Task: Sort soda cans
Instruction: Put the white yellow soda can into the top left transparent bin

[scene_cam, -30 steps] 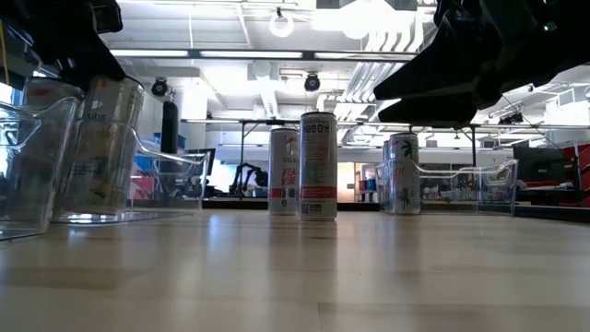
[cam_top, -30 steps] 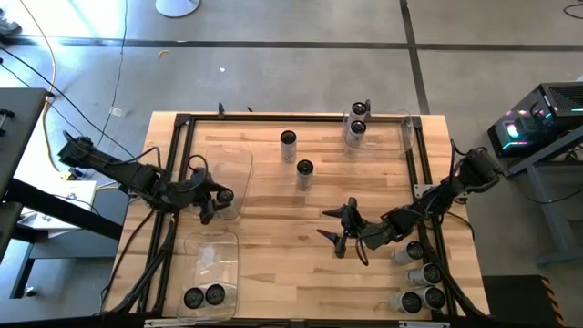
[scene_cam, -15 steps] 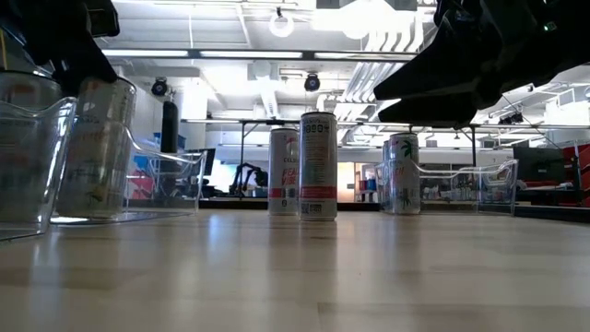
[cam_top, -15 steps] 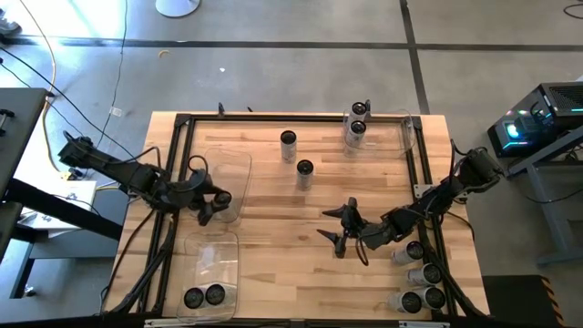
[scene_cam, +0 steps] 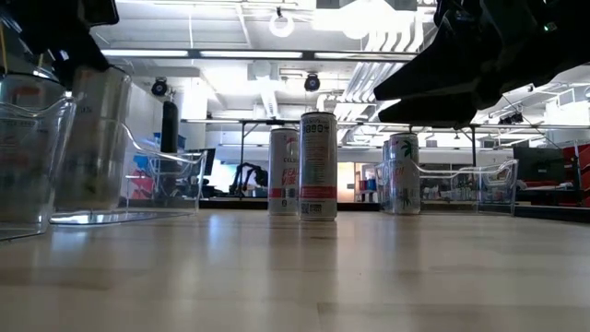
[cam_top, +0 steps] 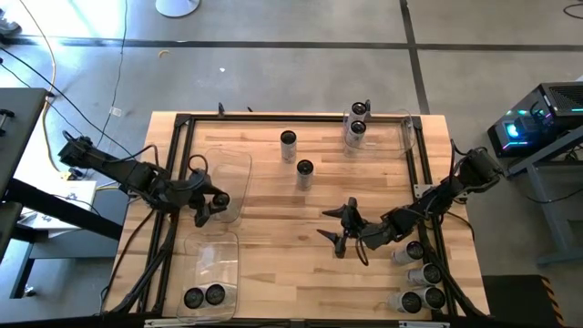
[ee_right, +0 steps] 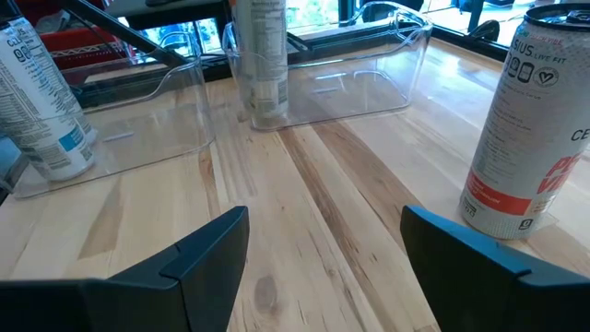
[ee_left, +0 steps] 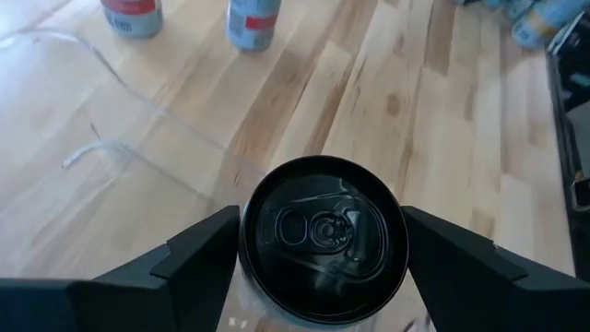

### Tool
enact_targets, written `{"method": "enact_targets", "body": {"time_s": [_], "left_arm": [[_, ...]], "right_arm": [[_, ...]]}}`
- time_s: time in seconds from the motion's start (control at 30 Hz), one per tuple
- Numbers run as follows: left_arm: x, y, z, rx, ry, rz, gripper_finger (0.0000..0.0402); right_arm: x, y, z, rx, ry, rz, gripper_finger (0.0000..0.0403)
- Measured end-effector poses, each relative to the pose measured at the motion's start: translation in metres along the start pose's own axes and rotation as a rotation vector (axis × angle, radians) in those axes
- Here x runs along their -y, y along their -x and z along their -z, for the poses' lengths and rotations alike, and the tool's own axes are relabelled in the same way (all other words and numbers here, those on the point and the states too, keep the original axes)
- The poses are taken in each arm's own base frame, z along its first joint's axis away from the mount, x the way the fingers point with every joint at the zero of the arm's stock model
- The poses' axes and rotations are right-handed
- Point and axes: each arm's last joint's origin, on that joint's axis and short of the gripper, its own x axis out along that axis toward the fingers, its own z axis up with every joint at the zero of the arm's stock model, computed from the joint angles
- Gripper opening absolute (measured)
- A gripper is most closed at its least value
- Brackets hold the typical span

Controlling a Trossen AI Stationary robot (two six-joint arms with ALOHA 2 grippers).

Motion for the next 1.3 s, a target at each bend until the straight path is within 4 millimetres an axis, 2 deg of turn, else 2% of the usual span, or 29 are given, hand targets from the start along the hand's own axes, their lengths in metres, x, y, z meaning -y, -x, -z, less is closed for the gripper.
{"method": "enact_targets", "body": {"time_s": [0.3, 0.7, 1.0, 1.3], "left_arm": [[-0.0025, -0.003, 0.0052, -0.081, -0.02, -0.058, 0.028], [0.0009, -0.0055, 0.0038, -0.085, -0.145, -0.017, 0.028], [0.0013, -0.0059, 0.0032, -0.075, -0.062, -0.019, 0.0282], [0.0016, -0.0056, 0.0036, -0.087, -0.034, -0.002, 0.0323]], "right_arm": [[0.0, 0.0, -0.0001, 0.0, 0.0, 0.0, 0.0279], [0.0001, 0.0, 0.0, -0.001, 0.001, 0.0, 0.0279], [0.0001, 0.0001, 0.0002, -0.001, 0.002, 0.0, 0.0279], [0.0001, 0.0001, 0.0002, -0.001, 0.002, 0.0, 0.0279]]}}
